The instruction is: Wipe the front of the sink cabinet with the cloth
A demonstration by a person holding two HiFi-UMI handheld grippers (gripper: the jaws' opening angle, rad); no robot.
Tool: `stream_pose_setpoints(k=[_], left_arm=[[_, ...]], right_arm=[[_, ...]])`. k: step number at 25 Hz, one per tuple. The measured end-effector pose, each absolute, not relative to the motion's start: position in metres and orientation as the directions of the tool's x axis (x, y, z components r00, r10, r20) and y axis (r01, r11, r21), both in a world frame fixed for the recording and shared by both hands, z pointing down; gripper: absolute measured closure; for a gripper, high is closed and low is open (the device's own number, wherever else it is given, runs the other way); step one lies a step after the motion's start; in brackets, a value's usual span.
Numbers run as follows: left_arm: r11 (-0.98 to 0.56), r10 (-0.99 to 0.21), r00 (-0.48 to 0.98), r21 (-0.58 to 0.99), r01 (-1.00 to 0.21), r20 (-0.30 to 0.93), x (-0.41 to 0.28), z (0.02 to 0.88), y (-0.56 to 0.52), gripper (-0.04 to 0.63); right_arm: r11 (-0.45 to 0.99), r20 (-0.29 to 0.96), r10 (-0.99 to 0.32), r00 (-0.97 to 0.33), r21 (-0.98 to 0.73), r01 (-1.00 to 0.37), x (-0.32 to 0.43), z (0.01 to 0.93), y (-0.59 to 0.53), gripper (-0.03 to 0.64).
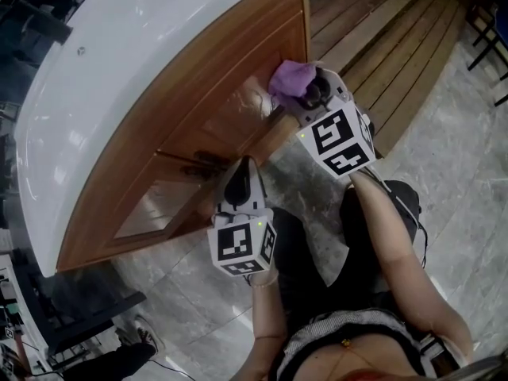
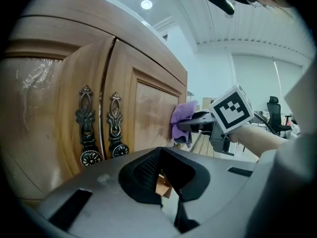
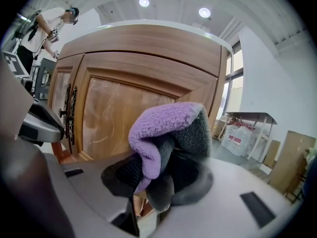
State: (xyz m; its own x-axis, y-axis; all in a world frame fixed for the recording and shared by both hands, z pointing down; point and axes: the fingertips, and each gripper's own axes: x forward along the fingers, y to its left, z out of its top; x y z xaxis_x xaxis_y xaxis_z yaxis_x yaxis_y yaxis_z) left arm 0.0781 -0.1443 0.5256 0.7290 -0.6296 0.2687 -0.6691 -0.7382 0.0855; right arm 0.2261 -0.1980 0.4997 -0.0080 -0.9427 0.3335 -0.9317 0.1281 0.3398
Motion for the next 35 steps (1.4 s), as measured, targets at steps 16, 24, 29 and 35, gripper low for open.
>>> stream_pose_setpoints(k=[16,24,29,35], left_arm=[[-0.700,-0.664,0.695,0.098,-0.708,0.275,0.037,0.534,-0.138,0.595],[-0.678,-0.683,0.678,0.110,-0.727,0.273,0.020,0.537,-0.133,0.594],[-0.663,-0.695,0.665,0.111,-0.740,0.274,0.010,0.536,-0.135,0.595],[-0.661,-0.697,0.663,0.111,-0.742,0.274,0.009,0.536,-0.136,0.595]], right_arm=[[0.341,0.369,-0.903,-0.219,0.310,-0.887,0.141,0.517,-0.167,0.433],[0.498,0.432,-0.817,-0.383,0.193,-0.845,0.079,0.553,-0.163,0.434],[0.529,0.449,-0.800,-0.399,0.213,-0.821,0.057,0.566,-0.169,0.434],[0.518,0.449,-0.806,-0.385,0.222,-0.826,0.050,0.576,-0.181,0.433]])
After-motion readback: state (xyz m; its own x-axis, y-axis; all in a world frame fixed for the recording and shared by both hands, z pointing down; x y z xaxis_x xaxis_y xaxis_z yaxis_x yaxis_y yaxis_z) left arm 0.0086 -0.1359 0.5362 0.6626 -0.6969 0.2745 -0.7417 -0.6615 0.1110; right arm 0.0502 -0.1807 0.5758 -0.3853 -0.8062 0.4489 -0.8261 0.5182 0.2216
